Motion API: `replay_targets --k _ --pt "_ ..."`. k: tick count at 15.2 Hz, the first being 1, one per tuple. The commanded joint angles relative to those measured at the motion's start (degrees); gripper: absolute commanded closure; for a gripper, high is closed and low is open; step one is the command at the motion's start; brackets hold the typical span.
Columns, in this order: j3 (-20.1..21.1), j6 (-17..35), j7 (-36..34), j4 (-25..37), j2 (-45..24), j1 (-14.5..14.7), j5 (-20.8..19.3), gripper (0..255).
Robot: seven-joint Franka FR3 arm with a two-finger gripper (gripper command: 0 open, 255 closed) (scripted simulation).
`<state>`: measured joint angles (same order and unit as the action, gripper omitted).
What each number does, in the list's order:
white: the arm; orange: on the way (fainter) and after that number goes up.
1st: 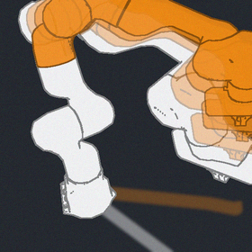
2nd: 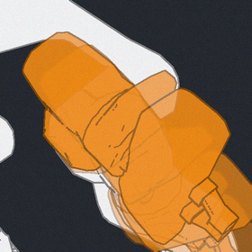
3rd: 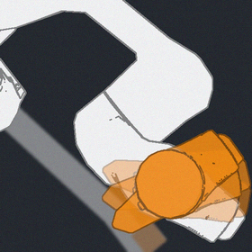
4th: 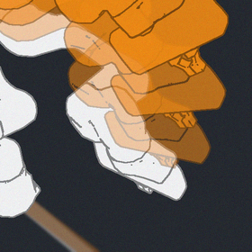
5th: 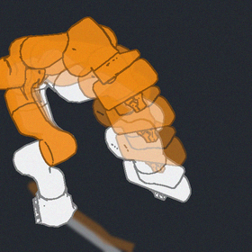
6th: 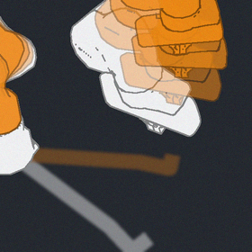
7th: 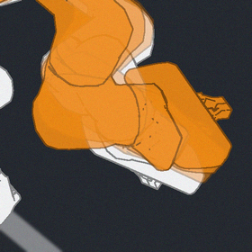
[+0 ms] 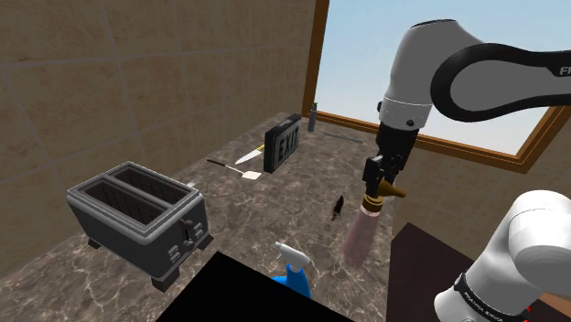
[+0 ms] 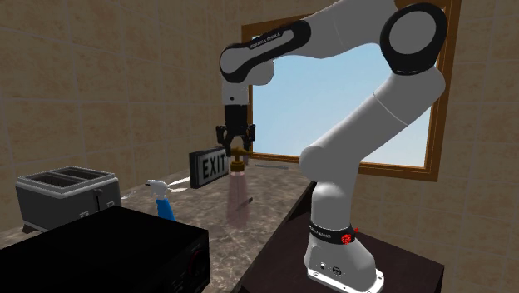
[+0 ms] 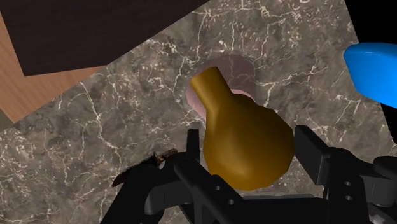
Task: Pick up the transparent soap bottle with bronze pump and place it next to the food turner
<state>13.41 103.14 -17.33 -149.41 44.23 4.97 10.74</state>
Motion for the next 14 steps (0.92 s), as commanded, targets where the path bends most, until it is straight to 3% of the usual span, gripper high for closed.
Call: replay_targets --k 1,14 --pt "-0.25 -1.9 -0.11 1.63 0.28 -0.07 -0.23 255" --pt "-1.56 -11.6 -0.55 11.96 -0.34 -0.63 -1.49 255"
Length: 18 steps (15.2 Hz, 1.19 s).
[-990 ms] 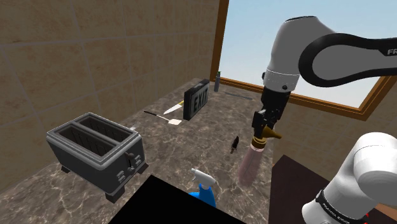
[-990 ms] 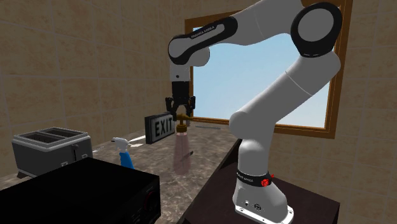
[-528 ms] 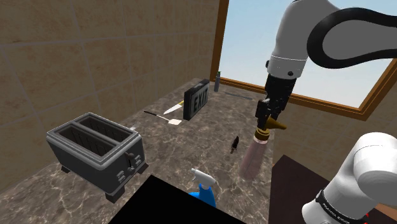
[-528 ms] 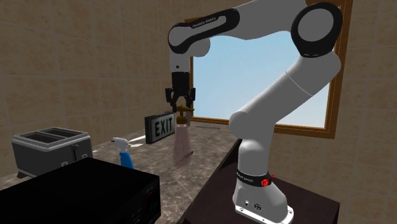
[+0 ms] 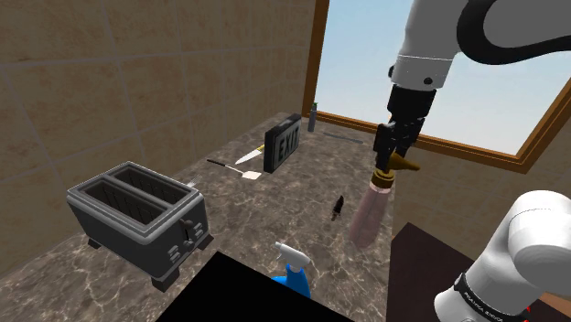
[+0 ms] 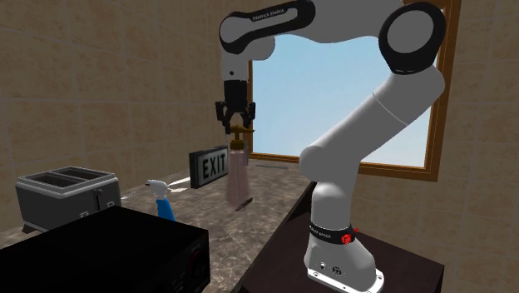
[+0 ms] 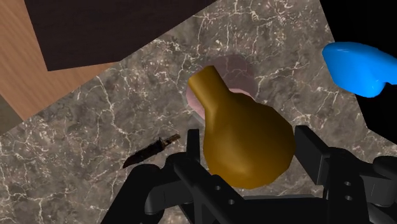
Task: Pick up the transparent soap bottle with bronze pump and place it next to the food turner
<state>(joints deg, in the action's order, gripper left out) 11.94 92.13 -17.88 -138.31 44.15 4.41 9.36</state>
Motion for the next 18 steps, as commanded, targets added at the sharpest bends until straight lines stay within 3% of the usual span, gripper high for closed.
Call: replay_targets --k 1,18 --pt "-0.17 -1.3 -0.05 1.71 -0.41 -0.11 -0.19 255" --pt "-1.26 -13.18 -0.81 17.61 -4.44 -0.77 -1.39 255"
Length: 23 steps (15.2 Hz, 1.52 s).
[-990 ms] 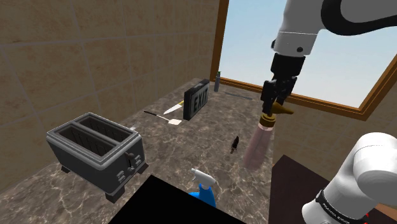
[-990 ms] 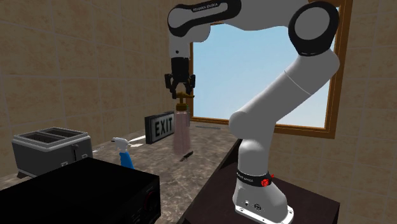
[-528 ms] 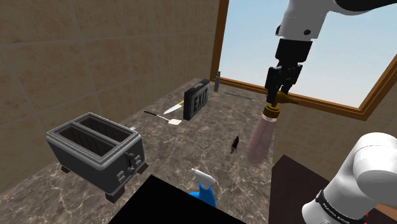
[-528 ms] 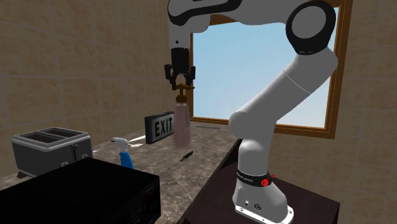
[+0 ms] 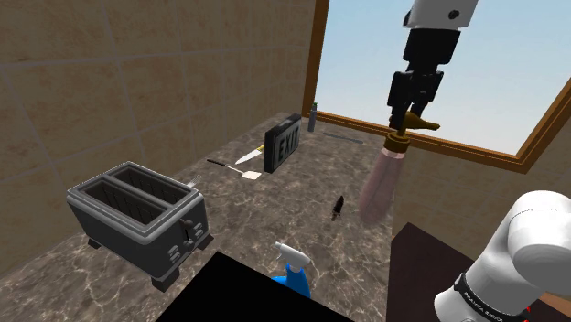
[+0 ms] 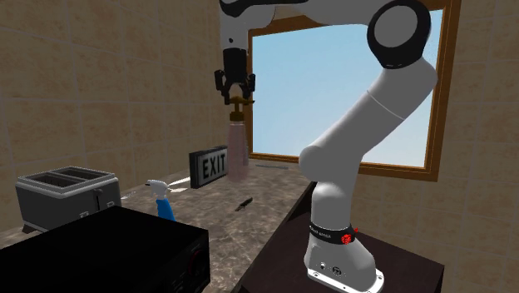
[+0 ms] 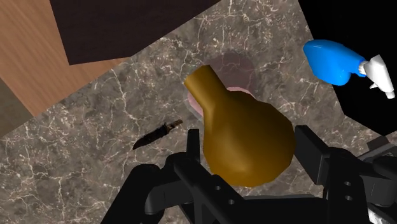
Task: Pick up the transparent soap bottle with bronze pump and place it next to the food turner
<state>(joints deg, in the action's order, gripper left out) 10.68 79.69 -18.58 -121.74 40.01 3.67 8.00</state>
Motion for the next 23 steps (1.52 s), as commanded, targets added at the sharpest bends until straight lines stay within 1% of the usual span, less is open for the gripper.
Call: replay_targets --k 1,13,23 --pt "-0.05 -1.44 -0.17 2.07 -0.62 -0.06 -0.09 255" --pt "-0.38 -9.94 -0.95 15.39 -5.44 -0.49 -0.71 255" --pt "-0.31 -17.55 -1.89 28.38 -10.84 -0.83 -1.14 255"
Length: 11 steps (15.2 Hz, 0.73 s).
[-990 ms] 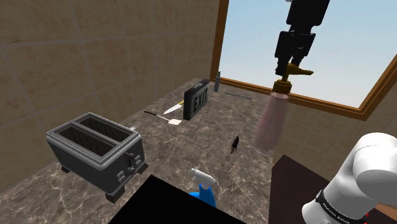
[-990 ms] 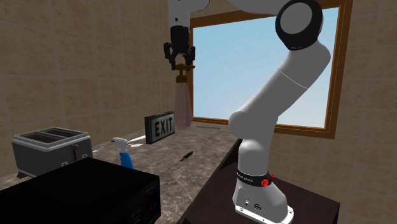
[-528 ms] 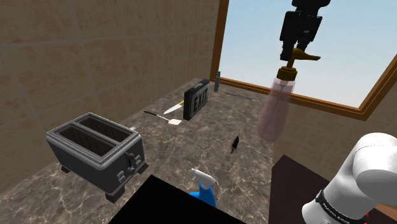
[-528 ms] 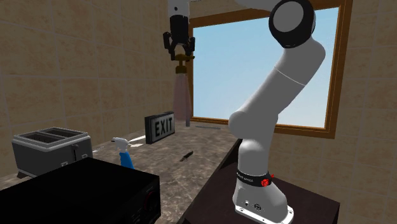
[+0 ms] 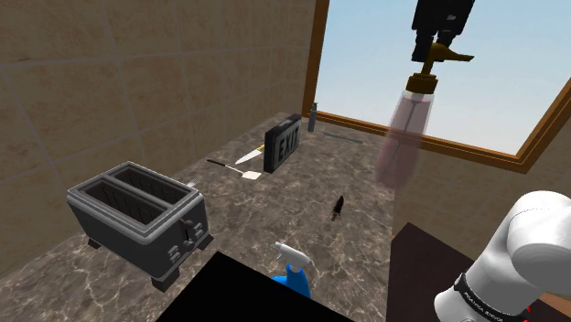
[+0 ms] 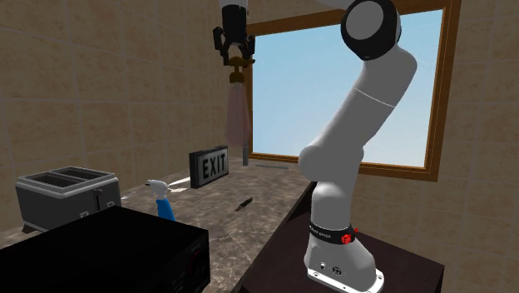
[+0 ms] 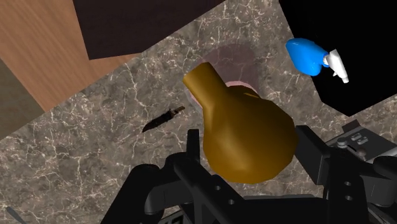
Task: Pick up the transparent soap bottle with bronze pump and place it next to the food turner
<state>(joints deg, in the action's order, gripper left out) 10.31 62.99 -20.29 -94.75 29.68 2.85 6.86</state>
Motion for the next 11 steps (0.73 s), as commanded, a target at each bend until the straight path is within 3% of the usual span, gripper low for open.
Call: replay_targets --k 1,8,11 --pt "0.09 -1.66 -0.28 2.83 -1.14 -0.05 -0.05 255" --pt "0.42 -7.09 -1.18 12.73 -5.63 -0.24 -0.33 255" --pt "0.05 -2.46 0.21 9.68 -7.3 -0.56 -1.17 255"
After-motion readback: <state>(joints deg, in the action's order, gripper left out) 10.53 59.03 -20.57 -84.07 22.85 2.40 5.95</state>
